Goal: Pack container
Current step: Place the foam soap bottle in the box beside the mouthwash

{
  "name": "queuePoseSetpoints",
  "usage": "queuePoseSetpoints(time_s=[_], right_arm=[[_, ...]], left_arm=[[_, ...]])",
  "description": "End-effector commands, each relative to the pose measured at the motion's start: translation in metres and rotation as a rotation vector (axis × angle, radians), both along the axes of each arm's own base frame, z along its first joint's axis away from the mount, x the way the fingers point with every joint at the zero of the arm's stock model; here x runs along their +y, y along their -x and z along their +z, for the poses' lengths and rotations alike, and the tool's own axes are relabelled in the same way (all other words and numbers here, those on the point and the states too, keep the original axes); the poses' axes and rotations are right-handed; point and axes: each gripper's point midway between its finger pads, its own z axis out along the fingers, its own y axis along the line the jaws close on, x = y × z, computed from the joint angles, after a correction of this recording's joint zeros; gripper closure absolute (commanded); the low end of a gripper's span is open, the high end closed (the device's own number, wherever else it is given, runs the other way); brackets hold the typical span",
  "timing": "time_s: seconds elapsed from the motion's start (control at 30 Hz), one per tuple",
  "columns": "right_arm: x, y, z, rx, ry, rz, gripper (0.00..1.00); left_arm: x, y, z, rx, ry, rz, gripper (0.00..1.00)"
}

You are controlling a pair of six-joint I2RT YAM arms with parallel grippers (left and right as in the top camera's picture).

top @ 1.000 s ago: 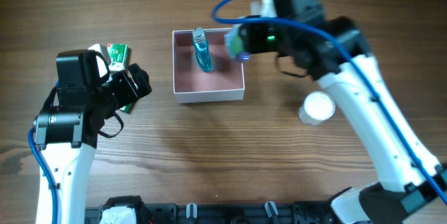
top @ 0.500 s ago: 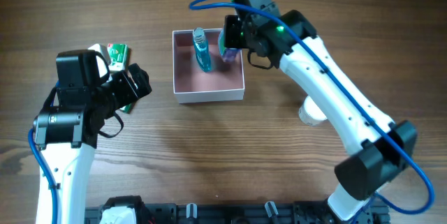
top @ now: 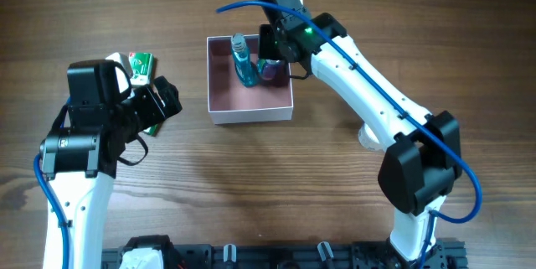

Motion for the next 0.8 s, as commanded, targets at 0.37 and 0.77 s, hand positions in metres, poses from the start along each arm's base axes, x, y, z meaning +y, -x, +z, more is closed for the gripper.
queuePoseSetpoints(time_s=[0.37,0.77], right_arm=[[0.006,-0.016,-0.013,-0.024,-0.008,-0.025,0.92],[0.006,-0.015,-0.016,-0.012,-0.005,-0.023,0.45]], left_arm=[[-0.003,-0.003,0.009,-0.026,0.004,-0.022,0.0],[-0.003,-0.003,0.009,-0.026,0.004,-0.022,0.0]])
